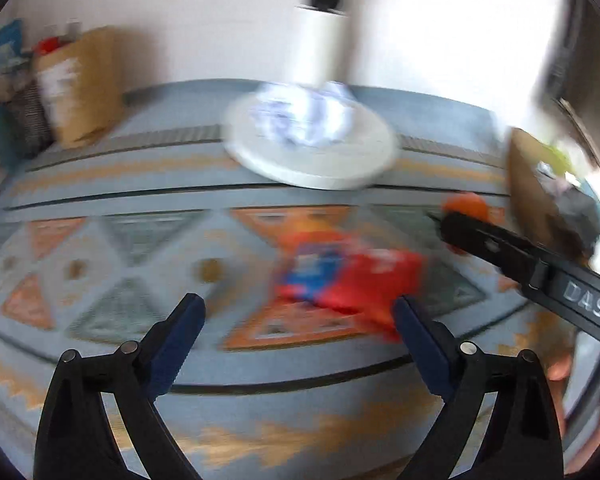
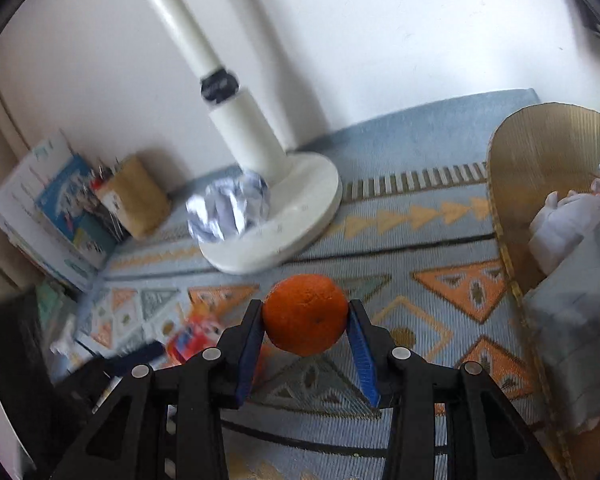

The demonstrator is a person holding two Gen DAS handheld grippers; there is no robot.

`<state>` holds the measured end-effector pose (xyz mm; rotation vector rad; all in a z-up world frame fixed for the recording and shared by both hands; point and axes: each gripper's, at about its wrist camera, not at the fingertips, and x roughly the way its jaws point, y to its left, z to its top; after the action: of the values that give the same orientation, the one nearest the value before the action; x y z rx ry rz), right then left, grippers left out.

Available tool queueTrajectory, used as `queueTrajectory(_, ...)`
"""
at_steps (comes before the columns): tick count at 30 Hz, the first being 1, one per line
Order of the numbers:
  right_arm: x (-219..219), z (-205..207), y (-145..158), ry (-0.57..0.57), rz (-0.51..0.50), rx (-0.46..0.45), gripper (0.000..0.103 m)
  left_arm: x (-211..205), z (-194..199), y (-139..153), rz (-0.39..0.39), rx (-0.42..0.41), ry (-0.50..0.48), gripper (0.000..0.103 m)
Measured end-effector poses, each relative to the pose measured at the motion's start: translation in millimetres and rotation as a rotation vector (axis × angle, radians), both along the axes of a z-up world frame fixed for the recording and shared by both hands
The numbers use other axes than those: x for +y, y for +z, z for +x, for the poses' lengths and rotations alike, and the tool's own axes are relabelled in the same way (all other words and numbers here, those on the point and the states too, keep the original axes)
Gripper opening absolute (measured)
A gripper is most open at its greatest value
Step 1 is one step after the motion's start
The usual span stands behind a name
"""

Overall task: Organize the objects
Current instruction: 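Grasp the mandarin with the right tool and lift it, then grasp the red plush toy with the left tool while the right tool holds the mandarin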

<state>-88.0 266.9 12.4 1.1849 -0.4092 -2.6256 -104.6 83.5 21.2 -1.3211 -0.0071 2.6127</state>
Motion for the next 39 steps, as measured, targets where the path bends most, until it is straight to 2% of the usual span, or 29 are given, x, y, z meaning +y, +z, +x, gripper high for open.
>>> queueTrajectory(4,-3,3,1,0.022,0.007,0.005,0.041,-48,2,-1,-0.020,0.005,0.133,0.095)
queueTrajectory(6,-2,2,-1,0.025,-0.006,-0.004,0.041,-69,3,0,0.051,-0.006,0.162,0.094)
queueTrajectory(10,-5,1,-3,0.030,-0.003,-0.016,0.041,-59,10,9,0.175,0.025,0.067,0.094)
queueTrajectory(12,-8,4,0,0.025,0.024,0.003,0.041,-40,12,9,0.190,0.025,0.023,0.094)
queueTrajectory(15,-6,11,12,-0.020,0.090,0.066,0.041,-13,14,8,0.164,-0.006,-0.073,0.094)
queueTrajectory(20,4,13,19,-0.032,0.073,0.090,0.041,31,1,5,0.113,-0.015,-0.205,0.094)
queueTrajectory(21,6,11,17,-0.035,0.075,0.080,0.041,39,-3,5,0.086,0.002,-0.220,0.087)
queueTrajectory(23,7,9,13,-0.030,0.069,0.060,0.041,49,-9,3,0.058,0.009,-0.257,0.082)
queueTrajectory(24,7,8,12,-0.027,0.068,0.055,0.041,50,-9,3,0.056,0.015,-0.267,0.073)
queueTrajectory(28,1,9,12,-0.009,0.076,0.061,0.041,45,-18,1,0.105,0.029,-0.270,0.059)
queueTrajectory(30,-2,11,14,-0.005,0.089,0.074,0.041,42,-13,6,0.100,0.059,-0.265,0.046)
queueTrajectory(31,-3,13,16,-0.005,0.096,0.087,0.041,41,-11,8,0.095,0.071,-0.259,0.042)
queueTrajectory(32,-2,17,19,-0.007,0.090,0.104,0.041,32,-7,10,0.107,0.076,-0.251,0.033)
queueTrajectory(33,-1,19,21,-0.008,0.082,0.116,0.041,27,-4,12,0.126,0.074,-0.244,0.030)
queueTrajectory(37,3,30,30,-0.038,0.061,0.149,0.041,10,8,14,0.167,0.032,-0.235,0.029)
queueTrajectory(38,3,33,30,-0.039,0.050,0.146,0.041,8,8,12,0.177,0.016,-0.219,0.042)
queueTrajectory(39,3,36,29,-0.037,0.038,0.144,0.041,7,7,9,0.180,0.000,-0.206,0.065)
